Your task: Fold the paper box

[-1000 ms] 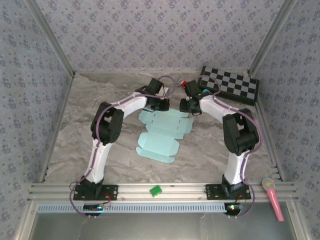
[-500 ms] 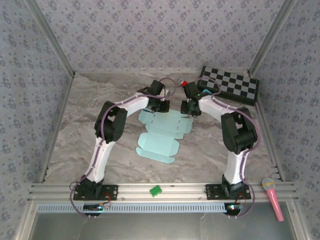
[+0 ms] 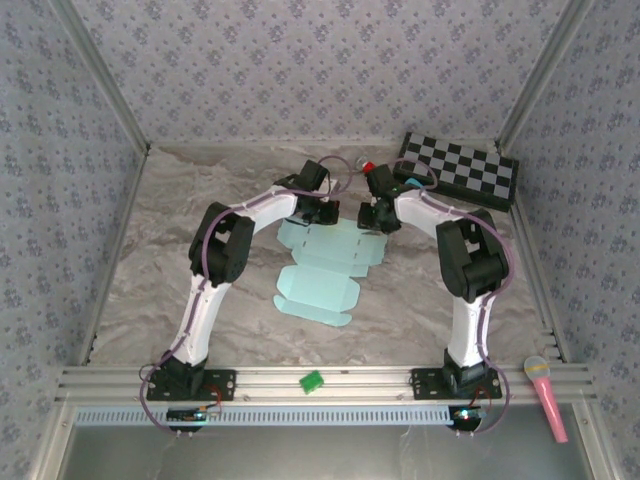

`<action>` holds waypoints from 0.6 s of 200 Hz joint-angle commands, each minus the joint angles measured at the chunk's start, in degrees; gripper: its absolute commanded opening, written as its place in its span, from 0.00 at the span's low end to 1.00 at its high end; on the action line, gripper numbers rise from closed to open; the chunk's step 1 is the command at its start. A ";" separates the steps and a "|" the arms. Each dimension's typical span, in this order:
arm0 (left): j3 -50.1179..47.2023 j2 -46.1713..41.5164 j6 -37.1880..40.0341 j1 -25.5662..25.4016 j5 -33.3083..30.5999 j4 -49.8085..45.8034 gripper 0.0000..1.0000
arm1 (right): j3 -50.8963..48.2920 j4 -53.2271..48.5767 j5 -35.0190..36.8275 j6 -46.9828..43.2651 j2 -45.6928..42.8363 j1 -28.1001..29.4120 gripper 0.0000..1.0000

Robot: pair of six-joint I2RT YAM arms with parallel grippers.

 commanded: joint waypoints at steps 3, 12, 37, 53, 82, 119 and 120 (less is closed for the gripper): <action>-2.38 1.82 -0.50 -0.28 -0.87 -2.26 0.00 | -0.64 4.77 -6.35 -2.37 -1.44 0.52 0.36; -2.46 1.83 -0.51 -0.29 -0.86 -2.22 0.00 | -1.09 6.13 -7.91 -2.97 -1.69 0.75 0.34; -2.56 1.79 -0.47 -0.30 -0.89 -2.18 0.00 | -1.09 8.46 -12.16 -3.98 -1.18 1.32 0.32; -2.56 1.92 -0.51 -0.24 -0.90 -2.18 0.00 | -0.02 7.84 -13.00 -3.92 0.15 1.42 0.32; -2.64 1.92 -0.50 -0.27 -0.95 -2.18 0.00 | -0.92 7.93 -12.36 -3.68 -1.00 1.51 0.32; -2.81 1.89 -0.51 -0.28 -1.39 -2.17 0.00 | -3.31 3.85 -4.25 -4.15 -8.17 2.23 0.36; -2.77 1.87 -0.51 -0.30 -1.39 -2.17 0.00 | -3.48 3.69 -4.04 -4.13 -8.36 2.22 0.35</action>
